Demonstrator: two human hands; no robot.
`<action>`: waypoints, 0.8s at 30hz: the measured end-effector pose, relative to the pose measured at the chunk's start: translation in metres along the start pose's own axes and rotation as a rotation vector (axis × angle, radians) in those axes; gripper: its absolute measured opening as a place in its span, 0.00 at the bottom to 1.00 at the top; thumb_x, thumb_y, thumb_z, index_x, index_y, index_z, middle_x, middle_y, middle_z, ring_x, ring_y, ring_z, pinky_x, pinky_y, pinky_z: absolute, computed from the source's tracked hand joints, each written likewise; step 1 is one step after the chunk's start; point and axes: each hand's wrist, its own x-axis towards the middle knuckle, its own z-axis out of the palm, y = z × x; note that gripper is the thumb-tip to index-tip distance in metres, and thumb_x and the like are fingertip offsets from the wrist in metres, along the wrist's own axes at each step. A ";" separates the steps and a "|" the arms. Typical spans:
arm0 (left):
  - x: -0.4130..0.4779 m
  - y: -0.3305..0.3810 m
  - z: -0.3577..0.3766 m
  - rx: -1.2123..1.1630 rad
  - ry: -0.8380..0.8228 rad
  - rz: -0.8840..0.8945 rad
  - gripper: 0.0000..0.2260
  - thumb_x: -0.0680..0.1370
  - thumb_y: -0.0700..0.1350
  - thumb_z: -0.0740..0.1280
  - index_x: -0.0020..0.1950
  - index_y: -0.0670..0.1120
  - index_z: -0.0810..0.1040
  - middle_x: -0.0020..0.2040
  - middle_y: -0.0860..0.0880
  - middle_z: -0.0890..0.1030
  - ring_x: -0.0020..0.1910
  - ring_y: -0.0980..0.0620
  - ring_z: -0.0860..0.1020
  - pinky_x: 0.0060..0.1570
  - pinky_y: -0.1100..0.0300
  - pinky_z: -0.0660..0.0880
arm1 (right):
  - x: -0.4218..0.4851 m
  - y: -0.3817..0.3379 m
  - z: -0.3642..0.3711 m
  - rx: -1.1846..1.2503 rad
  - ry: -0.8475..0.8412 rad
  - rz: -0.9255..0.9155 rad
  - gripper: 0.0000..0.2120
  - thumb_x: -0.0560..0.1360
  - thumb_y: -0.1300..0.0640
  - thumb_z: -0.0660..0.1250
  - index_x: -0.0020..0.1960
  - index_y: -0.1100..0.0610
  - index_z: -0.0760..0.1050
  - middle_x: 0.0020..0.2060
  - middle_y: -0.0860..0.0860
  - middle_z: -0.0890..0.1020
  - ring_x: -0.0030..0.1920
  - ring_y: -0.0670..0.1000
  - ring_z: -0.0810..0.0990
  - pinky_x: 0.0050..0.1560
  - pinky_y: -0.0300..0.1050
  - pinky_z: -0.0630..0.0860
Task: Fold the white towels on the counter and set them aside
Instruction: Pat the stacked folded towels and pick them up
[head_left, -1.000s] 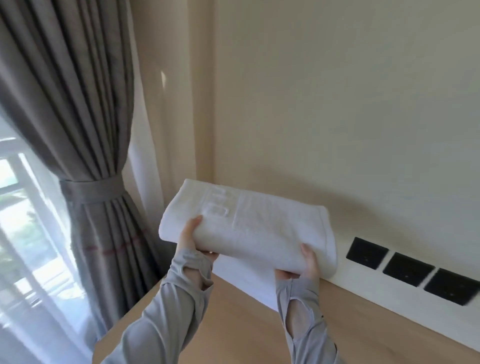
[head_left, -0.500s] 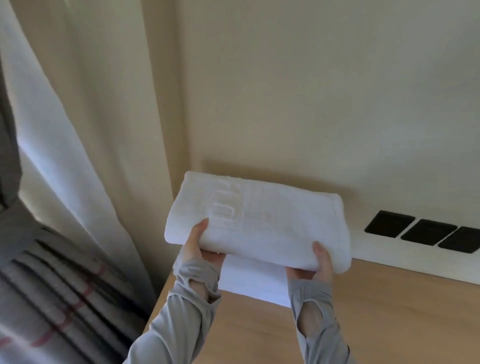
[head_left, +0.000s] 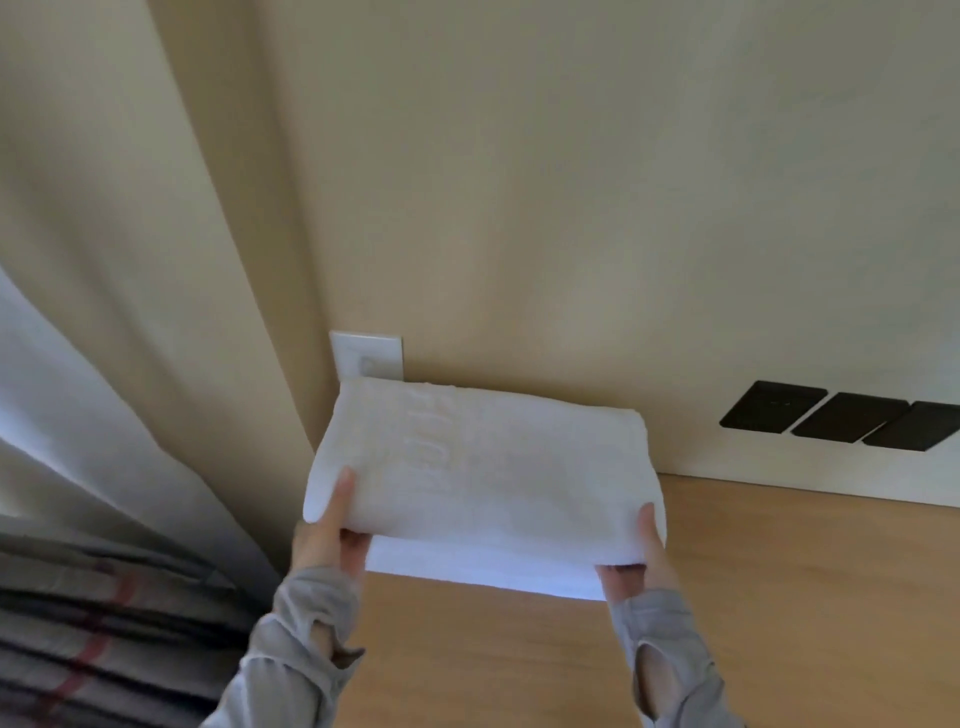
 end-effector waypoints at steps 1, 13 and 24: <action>0.002 0.009 -0.004 0.053 -0.009 0.014 0.27 0.64 0.57 0.73 0.59 0.46 0.75 0.57 0.47 0.81 0.57 0.46 0.78 0.60 0.49 0.73 | -0.005 -0.010 0.002 -0.044 -0.042 0.013 0.29 0.64 0.46 0.74 0.59 0.59 0.76 0.52 0.55 0.84 0.53 0.56 0.82 0.50 0.52 0.81; 0.061 0.068 0.017 0.763 -0.043 -0.147 0.27 0.68 0.60 0.70 0.60 0.44 0.74 0.50 0.42 0.80 0.47 0.41 0.79 0.42 0.51 0.76 | 0.033 -0.078 0.053 -0.841 0.000 0.314 0.29 0.65 0.32 0.66 0.53 0.55 0.76 0.46 0.58 0.82 0.46 0.59 0.81 0.41 0.51 0.76; 0.069 0.073 0.022 0.855 -0.028 0.166 0.21 0.73 0.60 0.67 0.60 0.50 0.72 0.52 0.48 0.79 0.47 0.46 0.77 0.45 0.53 0.73 | 0.041 -0.081 0.058 -0.767 0.032 -0.127 0.18 0.71 0.45 0.69 0.55 0.53 0.71 0.45 0.50 0.79 0.42 0.53 0.79 0.35 0.43 0.72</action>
